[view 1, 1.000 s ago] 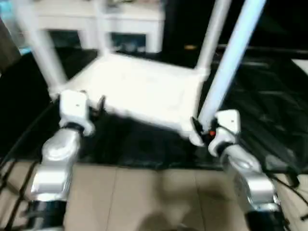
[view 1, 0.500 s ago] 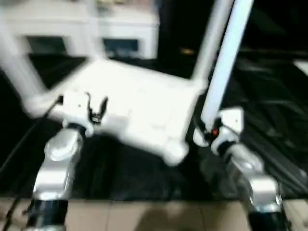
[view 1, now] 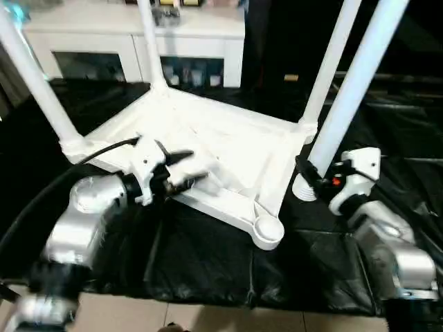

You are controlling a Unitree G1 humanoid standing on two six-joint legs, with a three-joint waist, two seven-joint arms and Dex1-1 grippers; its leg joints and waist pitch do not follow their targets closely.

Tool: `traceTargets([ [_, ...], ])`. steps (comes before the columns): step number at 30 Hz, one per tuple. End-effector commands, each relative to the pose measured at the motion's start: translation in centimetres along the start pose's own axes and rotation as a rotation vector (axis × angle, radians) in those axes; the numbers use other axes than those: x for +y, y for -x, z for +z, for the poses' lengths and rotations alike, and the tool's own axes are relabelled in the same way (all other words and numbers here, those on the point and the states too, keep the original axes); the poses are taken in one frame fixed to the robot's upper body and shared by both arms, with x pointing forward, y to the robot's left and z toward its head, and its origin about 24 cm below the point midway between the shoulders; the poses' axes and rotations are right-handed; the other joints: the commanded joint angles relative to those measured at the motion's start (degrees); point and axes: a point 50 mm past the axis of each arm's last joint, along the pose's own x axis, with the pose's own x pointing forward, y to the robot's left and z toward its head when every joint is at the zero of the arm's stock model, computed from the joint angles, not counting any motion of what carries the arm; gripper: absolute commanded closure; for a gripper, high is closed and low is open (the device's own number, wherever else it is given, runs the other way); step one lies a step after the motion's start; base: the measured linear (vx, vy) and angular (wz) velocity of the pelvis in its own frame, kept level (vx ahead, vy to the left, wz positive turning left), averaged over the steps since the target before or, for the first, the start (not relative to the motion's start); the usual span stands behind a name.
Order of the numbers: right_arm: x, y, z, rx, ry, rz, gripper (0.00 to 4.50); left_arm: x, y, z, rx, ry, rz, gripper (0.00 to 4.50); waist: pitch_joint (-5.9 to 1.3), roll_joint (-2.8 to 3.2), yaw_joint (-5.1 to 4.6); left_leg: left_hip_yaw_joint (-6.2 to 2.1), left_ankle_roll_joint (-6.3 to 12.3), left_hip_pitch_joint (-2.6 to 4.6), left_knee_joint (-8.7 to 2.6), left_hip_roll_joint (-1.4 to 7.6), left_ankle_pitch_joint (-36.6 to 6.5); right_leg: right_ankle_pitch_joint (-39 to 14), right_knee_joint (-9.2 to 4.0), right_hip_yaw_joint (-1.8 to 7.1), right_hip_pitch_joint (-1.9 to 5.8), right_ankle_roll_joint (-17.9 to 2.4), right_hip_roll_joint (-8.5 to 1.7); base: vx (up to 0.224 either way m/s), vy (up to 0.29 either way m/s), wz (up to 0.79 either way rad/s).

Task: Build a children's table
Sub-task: Move to table

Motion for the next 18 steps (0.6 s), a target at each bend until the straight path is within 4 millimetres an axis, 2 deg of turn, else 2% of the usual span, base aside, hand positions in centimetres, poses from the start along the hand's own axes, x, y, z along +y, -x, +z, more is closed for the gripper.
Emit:
traceTargets([
  [1, 0.0, -0.1, 1.6, -0.048, 0.035, 0.048, 2.63, -0.4, -1.2, -0.3, 0.072, -0.064, -0.149, 1.47, -2.76, 0.21, -0.24, -1.35, -2.99, 1.84, -5.21, 2.9, -17.5, -12.6, -6.64, 2.88, 0.85, -8.7, -4.43, 0.0, 0.0, 0.0],
  [3, 0.1, 0.0, 1.8, -0.05, 0.045, 0.089, 2.63, -0.6, -1.9, -0.9, 0.13, -0.096, -0.248, 1.47, -2.92, 0.52, -0.28, -1.26, -2.36, 1.65, -5.2, 2.78, -15.5, -10.1, -6.85, 2.82, 1.05, -8.6, -4.44, 0.0, 0.0, 0.0],
  [4, 0.2, 0.1, 1.9, -0.049, 0.048, 0.104, 2.63, -0.6, -2.2, -1.1, 0.154, -0.116, -0.275, 1.47, -3.33, 0.49, -0.46, -1.32, -1.92, 1.16, -5.11, 2.9, -12.8, -5.3, -6.3, 2.66, 1.65, -9.3, -4.6, 0.0, 0.0, 0.0],
  [5, 0.3, 0.1, 1.9, -0.046, 0.05, 0.111, 2.63, -0.6, -2.4, -1.2, 0.175, -0.127, -0.293, 1.47, -3.33, 0.49, -0.46, -1.32, -1.92, 1.16, -5.11, 2.9, -12.8, -5.3, -6.3, 2.66, 1.65, -9.3, -4.6, 0.0, 0.0, 0.0],
  [6, 0.3, 0.2, 1.9, -0.043, 0.053, 0.119, 2.63, -0.6, -2.8, -1.5, 0.207, -0.137, -0.326, 1.47, -3.52, 0.9, -0.56, -1.32, -1.52, 1.1, -4.94, 2.89, -11.5, -2.2, -6.08, 2.52, 1.59, -9.9, -4.55, 0.0, 0.0, 0.0],
  [7, 0.3, 0.2, 1.9, -0.042, 0.053, 0.12, 2.63, -0.6, -2.9, -1.5, 0.211, -0.14, -0.331, 1.47, -3.6, 0.57, -0.74, -1.22, -0.99, 1.06, -4.75, 2.77, -10.9, 0.0, -5.96, 2.51, 1.67, -10.7, -4.53, 0.0, 0.0, 0.0],
  [9, 0.3, 0.4, 1.9, -0.039, 0.057, 0.12, 2.63, -0.5, -3.4, -1.6, 0.23, -0.149, -0.365, 1.47, -3.67, 0.91, -0.9, -1.1, -0.28, 0.88, -4.48, 2.63, -9.7, 2.5, -5.96, 2.44, 1.73, -11.8, -4.5, 0.0, 0.0, 0.0],
  [10, 0.3, 0.4, 1.8, -0.039, 0.056, 0.119, 2.63, -0.4, -3.7, -1.5, 0.242, -0.163, -0.377, 1.65, -3.92, 1.34, -0.77, -1.15, 0.13, 0.91, -4.24, 2.7, -8.8, 4.4, -5.58, 2.43, 1.88, -12.7, -4.7, 0.0, 0.0, 0.0],
  [11, 0.3, 0.5, 1.8, -0.034, 0.06, 0.116, 2.63, -0.3, -3.9, -1.6, 0.257, -0.169, -0.395, 1.76, -3.83, 1.11, -0.85, -1.05, 0.5, 0.9, -4.28, 2.72, -8.8, 4.9, -5.74, 2.38, 1.8, -13.0, -4.57, 0.0, 0.0, 0.0],
  [12, 0.4, 0.6, 1.7, -0.031, 0.062, 0.12, 2.63, -0.3, -4.0, -1.6, 0.263, -0.168, -0.407, 1.83, -3.92, 1.21, -0.79, -1.03, 0.94, 0.91, -4.15, 2.71, -8.5, 5.7, -5.66, 2.35, 1.91, -13.4, -4.56, 0.0, 0.0, 0.0],
  [13, 0.5, 0.7, 1.6, -0.026, 0.066, 0.128, 2.63, -0.2, -4.3, -1.7, 0.28, -0.167, -0.428, 1.89, -3.92, 1.72, -0.64, -1.08, 1.37, 0.85, -4.02, 2.68, -8.1, 6.2, -5.57, 2.36, 1.95, -13.8, -4.69, 0.0, 0.0, 0.0],
  [14, 0.5, 0.9, 1.6, -0.025, 0.065, 0.129, 2.63, -0.1, -4.3, -1.7, 0.294, -0.166, -0.452, 2.04, -3.8, 1.32, -0.56, -0.98, 1.81, 0.85, -4.08, 2.64, -8.4, 5.4, -5.83, 2.34, 1.99, -13.7, -4.6, 0.0, 0.0, 0.0],
  [15, 0.6, 0.9, 1.5, -0.025, 0.063, 0.129, 2.63, 0.0, -4.4, -1.7, 0.304, -0.165, -0.466, 2.04, -3.95, 1.31, -0.47, -0.99, 1.99, 0.88, -4.04, 2.73, -8.1, 5.7, -5.69, 2.31, 2.12, -13.9, -4.65, 0.0, 0.0, 0.0],
  [16, 0.6, 1.0, 1.6, -0.027, 0.062, 0.127, 2.63, 0.1, -4.4, -1.7, 0.314, -0.176, -0.474, 2.2, -3.92, 1.94, -0.58, -1.07, 2.28, 0.92, -4.11, 2.85, -8.1, 5.8, -5.72, 2.21, 1.99, -14.1, -4.66, 0.0, 0.0, 0.0],
  [17, 0.6, 1.1, 1.6, -0.03, 0.058, 0.125, 2.63, 0.2, -4.5, -1.7, 0.318, -0.182, -0.489, 2.28, -3.86, 1.67, -0.66, -1.04, 2.57, 0.77, -4.06, 2.71, -8.0, 5.7, -5.83, 2.23, 2.06, -14.1, -4.58, 0.0, 0.0, 0.0],
  [18, 0.5, 1.2, 1.6, -0.032, 0.055, 0.121, 2.63, 0.2, -4.6, -1.7, 0.321, -0.179, -0.503, 2.32, -4.06, 2.66, -0.41, -1.16, 2.52, 0.86, -3.9, 2.79, -7.8, 5.7, -5.55, 2.22, 2.11, -14.4, -4.86, 0.0, 0.0, 0.0],
])
